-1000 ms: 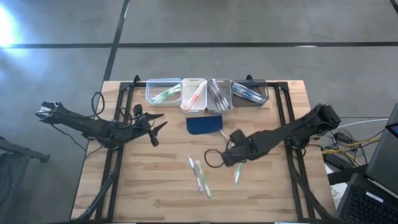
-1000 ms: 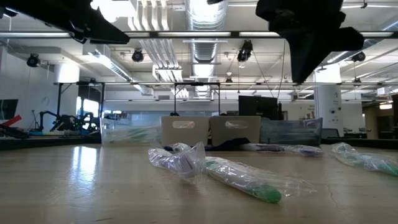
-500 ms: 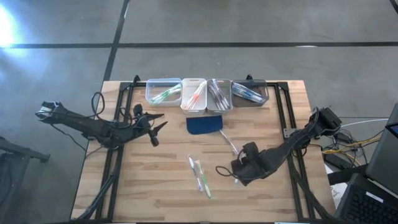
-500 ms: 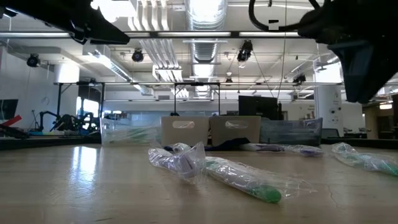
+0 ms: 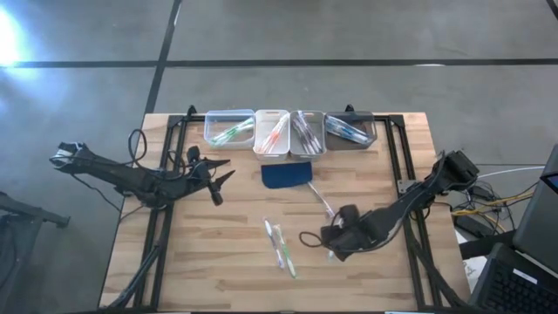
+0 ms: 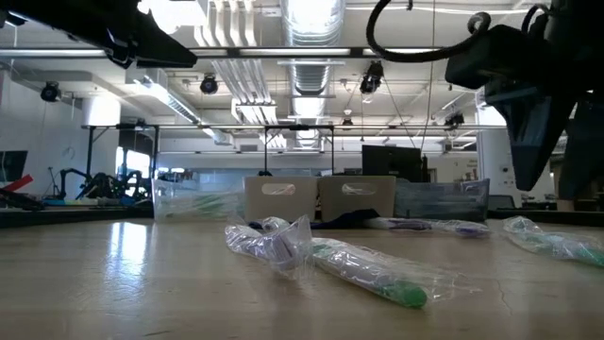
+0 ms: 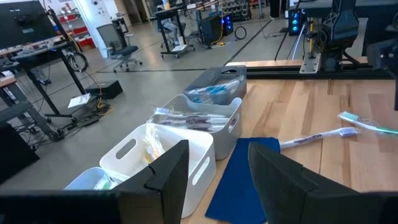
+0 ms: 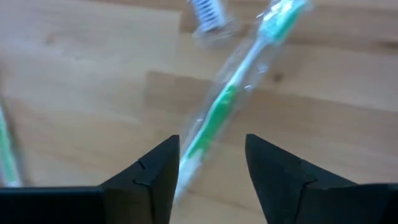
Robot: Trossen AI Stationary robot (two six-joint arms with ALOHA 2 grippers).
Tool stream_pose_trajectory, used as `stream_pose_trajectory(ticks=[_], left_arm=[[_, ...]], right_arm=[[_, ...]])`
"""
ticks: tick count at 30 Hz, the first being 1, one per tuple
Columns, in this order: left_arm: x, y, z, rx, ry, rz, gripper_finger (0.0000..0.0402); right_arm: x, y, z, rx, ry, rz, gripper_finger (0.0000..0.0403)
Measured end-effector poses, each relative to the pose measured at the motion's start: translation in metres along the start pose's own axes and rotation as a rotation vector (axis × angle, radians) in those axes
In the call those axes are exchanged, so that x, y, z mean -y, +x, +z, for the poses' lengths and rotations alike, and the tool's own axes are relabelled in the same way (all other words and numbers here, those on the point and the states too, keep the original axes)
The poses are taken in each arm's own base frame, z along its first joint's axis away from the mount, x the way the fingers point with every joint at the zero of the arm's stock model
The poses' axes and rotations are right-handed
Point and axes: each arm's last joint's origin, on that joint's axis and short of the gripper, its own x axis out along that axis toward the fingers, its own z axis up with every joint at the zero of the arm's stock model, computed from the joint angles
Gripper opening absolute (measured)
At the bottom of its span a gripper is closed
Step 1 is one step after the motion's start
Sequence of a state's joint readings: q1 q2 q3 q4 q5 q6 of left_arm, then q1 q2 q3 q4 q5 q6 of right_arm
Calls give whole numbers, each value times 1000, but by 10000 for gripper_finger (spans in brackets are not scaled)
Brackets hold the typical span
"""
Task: Pick & Place Toothbrushes
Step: Put the green toothbrush into the transparent bin
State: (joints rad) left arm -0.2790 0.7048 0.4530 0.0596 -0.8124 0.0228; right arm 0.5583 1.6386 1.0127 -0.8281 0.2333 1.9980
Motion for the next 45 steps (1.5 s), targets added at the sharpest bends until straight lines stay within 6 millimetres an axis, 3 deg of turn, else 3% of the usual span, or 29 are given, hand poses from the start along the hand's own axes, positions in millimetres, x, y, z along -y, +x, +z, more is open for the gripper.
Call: stream_pose_trajectory(ticks=[7,16,25,38,45], left_arm=[[0,0,0,-1,0,0,172],[0,0,0,-2,2,0,172],[1,1,-1,-6,5,0,172],[1,1,-1,-6,5,0,172],[1,1,-1,-6,5,0,172]], right_arm=[[3,19,-4,-23,14,52,203],[7,43,-8,15,17,-21,197],[10,53,-9,39,5,-85,154],[17,49,-7,-12,14,-186,44],[18,47,-7,-21,-10,-184,27]])
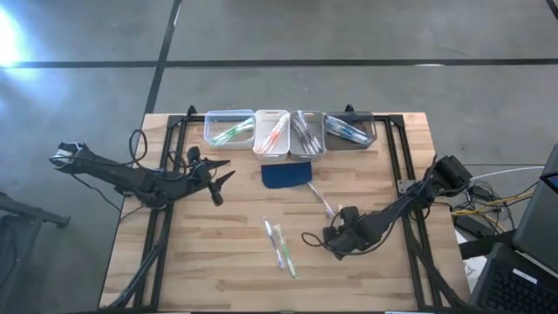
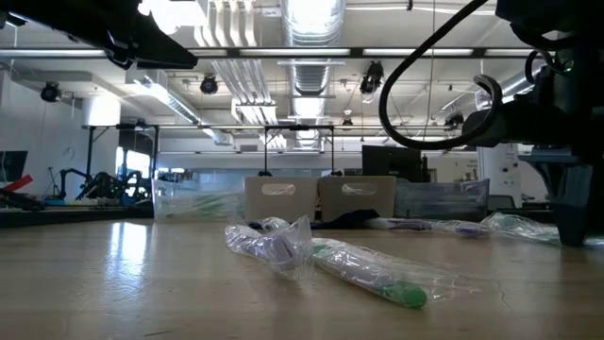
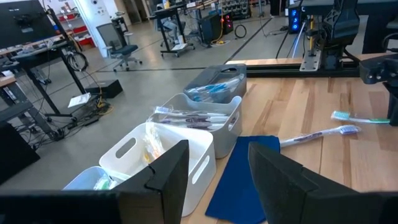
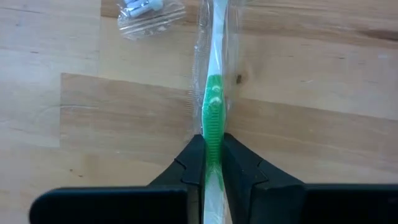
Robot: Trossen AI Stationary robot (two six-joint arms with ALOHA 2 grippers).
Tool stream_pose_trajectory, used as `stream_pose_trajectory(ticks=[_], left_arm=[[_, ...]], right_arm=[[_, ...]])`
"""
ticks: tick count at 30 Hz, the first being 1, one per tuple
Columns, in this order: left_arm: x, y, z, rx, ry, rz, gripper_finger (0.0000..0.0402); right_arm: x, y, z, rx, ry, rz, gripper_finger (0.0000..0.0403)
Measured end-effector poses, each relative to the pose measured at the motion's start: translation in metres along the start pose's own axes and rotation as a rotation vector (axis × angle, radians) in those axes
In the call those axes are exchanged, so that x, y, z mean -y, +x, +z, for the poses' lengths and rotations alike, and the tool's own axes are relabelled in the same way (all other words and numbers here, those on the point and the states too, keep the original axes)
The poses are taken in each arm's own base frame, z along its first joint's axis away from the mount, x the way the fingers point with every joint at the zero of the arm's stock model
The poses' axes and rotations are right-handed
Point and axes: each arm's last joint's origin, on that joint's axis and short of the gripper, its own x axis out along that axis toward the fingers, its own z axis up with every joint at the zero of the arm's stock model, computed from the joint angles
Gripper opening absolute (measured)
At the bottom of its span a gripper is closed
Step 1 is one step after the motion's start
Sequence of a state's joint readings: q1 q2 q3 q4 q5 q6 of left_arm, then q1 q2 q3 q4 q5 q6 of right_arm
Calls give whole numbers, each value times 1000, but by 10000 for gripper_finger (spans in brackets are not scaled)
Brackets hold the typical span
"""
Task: Pick & Place Toothbrushes
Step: Put the green toothbrush into the transparent bin
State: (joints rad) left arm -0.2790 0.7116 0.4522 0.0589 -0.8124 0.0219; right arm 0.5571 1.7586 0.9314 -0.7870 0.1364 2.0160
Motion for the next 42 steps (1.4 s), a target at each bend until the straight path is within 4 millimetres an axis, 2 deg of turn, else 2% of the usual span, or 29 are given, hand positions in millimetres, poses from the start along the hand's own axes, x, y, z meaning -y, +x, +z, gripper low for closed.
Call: stream_pose_trajectory(ticks=[7,10,15,22,31,37,42], left_arm=[[0,0,0,0,0,0,172],[0,0,0,0,-4,0,172],[1,1,-6,-13,-15,-11,172],[2,2,-13,-30,1,0,172],[2,2,-12,-28,11,2,172],[2,2,-12,-28,56,1,172],[2,2,-11,-24,80,1,172]], right_arm=[[16,-13,7,46,-25,-66,25],[21,-26,10,77,-37,-92,24],[19,-45,9,138,-67,-95,24],[4,-80,6,322,-194,53,23],[-13,-128,-11,691,-564,282,16],[-17,-143,-26,876,-671,393,6],[-20,-145,-30,971,-693,423,6]])
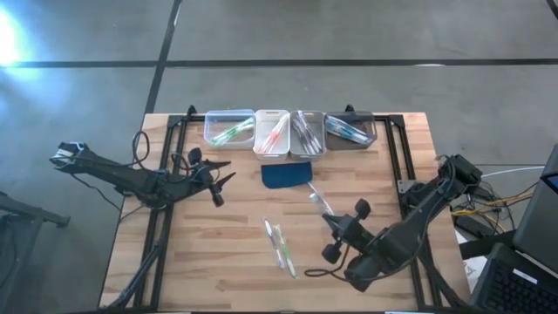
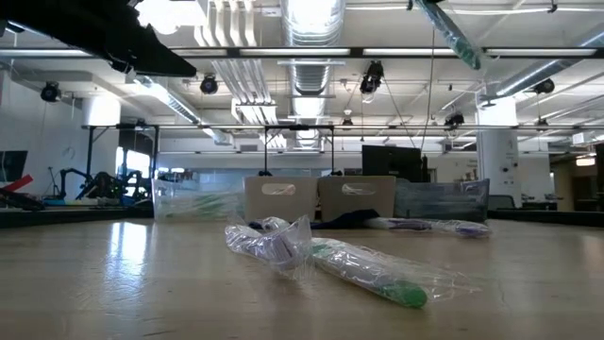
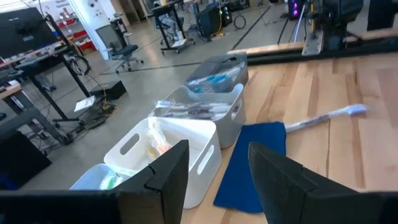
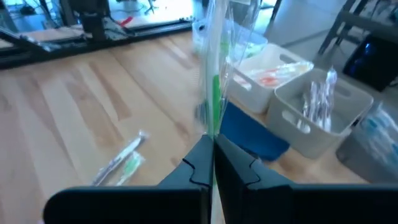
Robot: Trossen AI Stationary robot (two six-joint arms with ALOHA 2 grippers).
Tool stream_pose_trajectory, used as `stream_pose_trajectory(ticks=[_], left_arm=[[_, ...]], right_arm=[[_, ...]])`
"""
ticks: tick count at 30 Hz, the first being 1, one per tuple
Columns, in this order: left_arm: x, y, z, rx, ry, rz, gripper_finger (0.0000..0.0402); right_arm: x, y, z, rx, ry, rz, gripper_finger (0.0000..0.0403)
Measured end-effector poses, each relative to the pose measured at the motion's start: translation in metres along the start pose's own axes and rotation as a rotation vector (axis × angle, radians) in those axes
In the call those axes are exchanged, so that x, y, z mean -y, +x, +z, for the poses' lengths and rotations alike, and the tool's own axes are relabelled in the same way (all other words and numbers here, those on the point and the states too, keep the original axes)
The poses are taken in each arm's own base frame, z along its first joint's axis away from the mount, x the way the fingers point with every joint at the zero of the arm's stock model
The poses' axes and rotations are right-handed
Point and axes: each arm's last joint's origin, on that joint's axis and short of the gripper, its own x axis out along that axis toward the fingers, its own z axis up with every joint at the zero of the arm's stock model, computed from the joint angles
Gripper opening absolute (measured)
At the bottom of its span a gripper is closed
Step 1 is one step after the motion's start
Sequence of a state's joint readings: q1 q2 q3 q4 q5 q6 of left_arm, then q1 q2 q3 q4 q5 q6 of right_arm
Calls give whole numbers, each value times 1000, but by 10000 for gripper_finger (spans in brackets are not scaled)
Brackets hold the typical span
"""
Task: Pick & Place Toothbrushes
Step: Put the green toothbrush into the transparent bin
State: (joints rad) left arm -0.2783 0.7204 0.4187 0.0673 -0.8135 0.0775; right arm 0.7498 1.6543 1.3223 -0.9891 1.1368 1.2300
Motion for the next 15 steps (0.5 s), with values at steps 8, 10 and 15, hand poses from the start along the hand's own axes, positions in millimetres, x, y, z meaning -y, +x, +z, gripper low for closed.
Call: stream_pose_trajectory(ticks=[8,10,15], left_arm=[[2,-1,15,141,-74,-104,172],[5,-1,15,223,-70,-198,172],[9,-3,11,523,-74,-357,172]], right_arm=[[-8,2,1,74,-45,19,7],[-12,1,3,85,-57,36,7],[-24,-1,11,131,-83,86,7]])
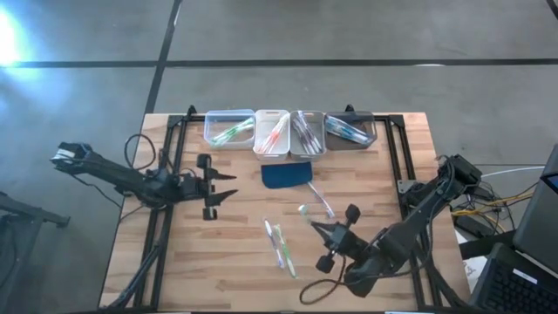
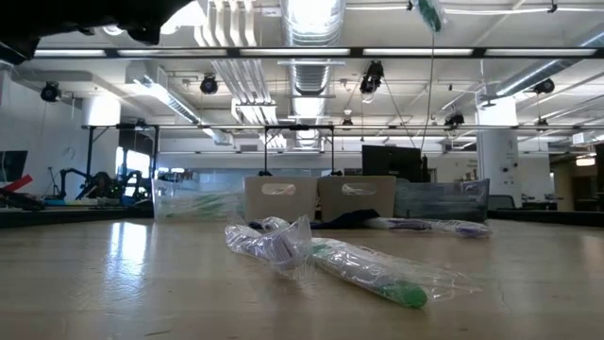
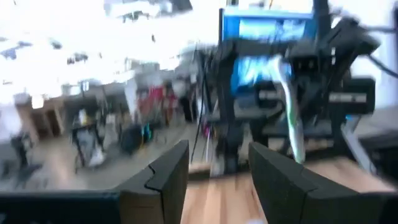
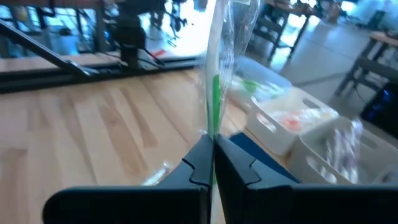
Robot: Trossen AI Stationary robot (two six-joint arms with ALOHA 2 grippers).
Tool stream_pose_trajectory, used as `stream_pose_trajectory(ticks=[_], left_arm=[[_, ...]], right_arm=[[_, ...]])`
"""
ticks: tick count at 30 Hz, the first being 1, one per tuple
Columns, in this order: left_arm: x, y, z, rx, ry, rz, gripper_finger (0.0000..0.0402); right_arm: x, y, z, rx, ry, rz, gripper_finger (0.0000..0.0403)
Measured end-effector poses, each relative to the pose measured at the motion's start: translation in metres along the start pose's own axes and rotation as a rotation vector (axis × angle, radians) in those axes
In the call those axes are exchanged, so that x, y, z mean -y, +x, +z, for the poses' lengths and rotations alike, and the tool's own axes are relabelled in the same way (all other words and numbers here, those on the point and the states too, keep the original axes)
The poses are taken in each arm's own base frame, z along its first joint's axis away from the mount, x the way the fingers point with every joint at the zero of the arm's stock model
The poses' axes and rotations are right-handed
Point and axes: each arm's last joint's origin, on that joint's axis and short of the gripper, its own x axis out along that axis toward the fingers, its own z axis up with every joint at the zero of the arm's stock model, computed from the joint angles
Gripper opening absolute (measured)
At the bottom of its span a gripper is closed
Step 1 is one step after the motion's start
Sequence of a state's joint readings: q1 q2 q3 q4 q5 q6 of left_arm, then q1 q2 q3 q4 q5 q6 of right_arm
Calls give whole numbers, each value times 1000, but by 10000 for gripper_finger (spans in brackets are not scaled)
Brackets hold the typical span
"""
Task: Pick & Place Toothbrushes
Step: Put the green toothbrush into the transparent bin
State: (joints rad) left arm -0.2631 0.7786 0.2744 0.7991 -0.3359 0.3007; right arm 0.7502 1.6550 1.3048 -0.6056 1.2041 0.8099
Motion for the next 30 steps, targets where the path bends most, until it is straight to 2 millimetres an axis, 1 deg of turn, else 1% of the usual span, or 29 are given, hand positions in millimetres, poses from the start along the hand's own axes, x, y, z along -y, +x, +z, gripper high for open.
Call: stream_pose_trajectory(ticks=[2,6,11,13,19,24,30], left_arm=[[1,-2,-4,48,-2,-2,172],[3,-1,-8,58,-2,-19,172],[11,10,-3,117,-17,-198,172],[14,18,-2,118,-14,-246,172],[27,49,-6,57,0,-276,172],[38,72,-7,62,1,-370,172],[48,97,-3,82,9,-411,172]], right_arm=[[-5,0,5,25,-9,24,8],[-14,-1,17,80,-36,65,8],[-20,1,25,114,-77,91,8],[-23,3,25,122,-94,105,8],[-36,13,23,150,-156,149,8],[-38,12,29,186,-181,152,8],[-38,15,35,213,-223,164,8]])
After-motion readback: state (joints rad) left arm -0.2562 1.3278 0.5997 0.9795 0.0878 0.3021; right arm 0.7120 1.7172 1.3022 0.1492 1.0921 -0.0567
